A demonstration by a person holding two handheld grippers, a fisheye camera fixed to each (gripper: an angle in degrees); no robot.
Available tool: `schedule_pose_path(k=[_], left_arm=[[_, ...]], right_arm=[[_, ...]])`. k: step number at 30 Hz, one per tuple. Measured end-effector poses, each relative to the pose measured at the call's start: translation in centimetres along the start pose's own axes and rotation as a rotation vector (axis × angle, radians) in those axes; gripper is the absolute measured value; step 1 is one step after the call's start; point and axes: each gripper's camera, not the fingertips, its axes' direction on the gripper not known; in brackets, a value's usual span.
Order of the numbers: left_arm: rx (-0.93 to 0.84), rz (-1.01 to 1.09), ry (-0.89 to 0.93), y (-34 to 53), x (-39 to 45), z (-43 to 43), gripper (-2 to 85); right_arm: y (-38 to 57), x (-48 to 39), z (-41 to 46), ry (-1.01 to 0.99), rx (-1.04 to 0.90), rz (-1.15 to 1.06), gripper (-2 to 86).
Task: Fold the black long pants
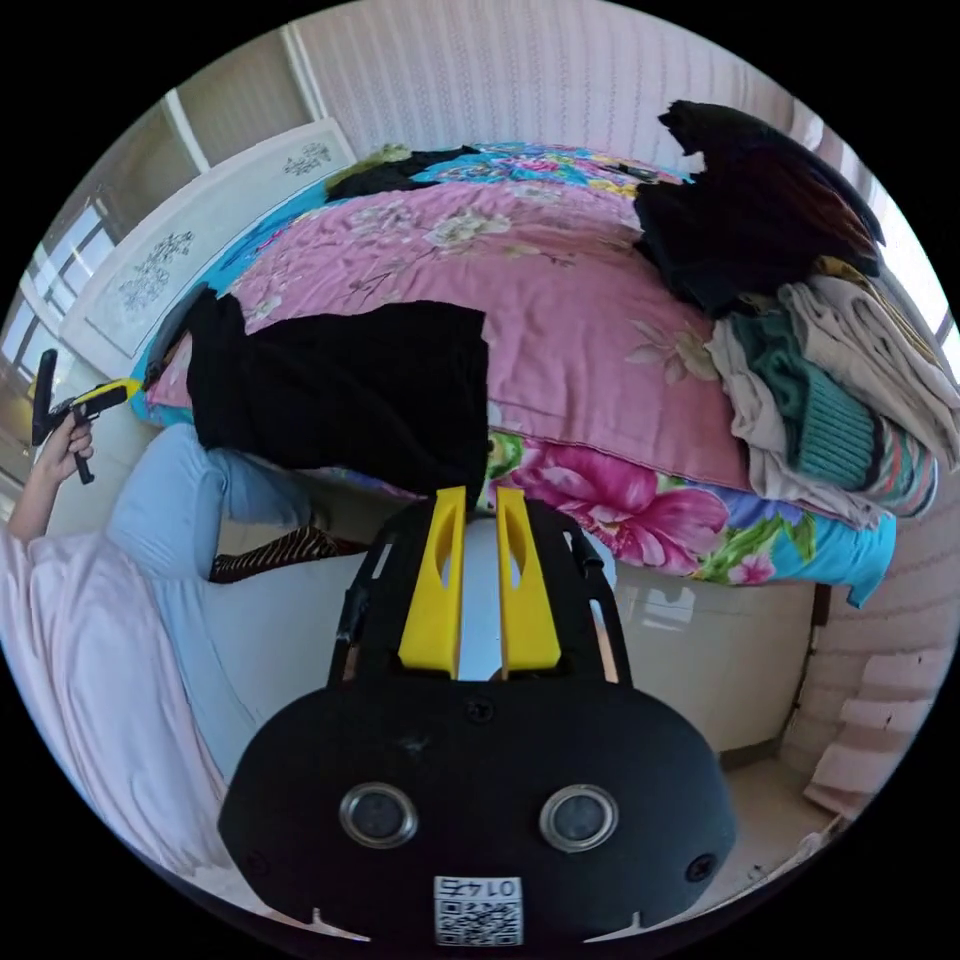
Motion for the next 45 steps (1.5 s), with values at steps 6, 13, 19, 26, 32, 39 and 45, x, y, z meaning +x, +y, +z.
schedule_pose_path(k=[6,13,19,26,32,39,45], left_arm=[[0.046,0.203,0.032,-6.1,6.0,4.6,5.5],[-0.029,0.466,0.169,-16.6,22.5,18.9,8.8],[-0.114,0.528,0.122,-19.9,30.7,27.6,9.4],[-0.237,0.612,0.132,-18.5,35.4,32.9,9.3],[-0.202,0.634,0.321,-17.2,36.9,31.3,9.1],[-0.299,0.822,0.111,-14.3,43.8,36.0,5.4],[-0.13,0.675,0.208,-18.9,41.2,26.7,-0.2]], right_arm=[[-4.7,1.8,0.7,-0.04,0.124,0.038,11.1],[-10.0,3.5,7.2,-0.025,-0.047,0.084,5.4],[-3.8,8.3,0.3,-0.228,0.014,0.061,0.2],[3.9,11.9,-2.9,-0.31,-0.044,0.092,-0.1],[2.9,14.9,-3.0,-0.366,-0.041,0.124,0.1],[2.2,17.7,-3.4,-0.415,-0.03,0.173,0.6],[2.0,20.3,-4.4,-0.382,0.013,0.2,0.3]])
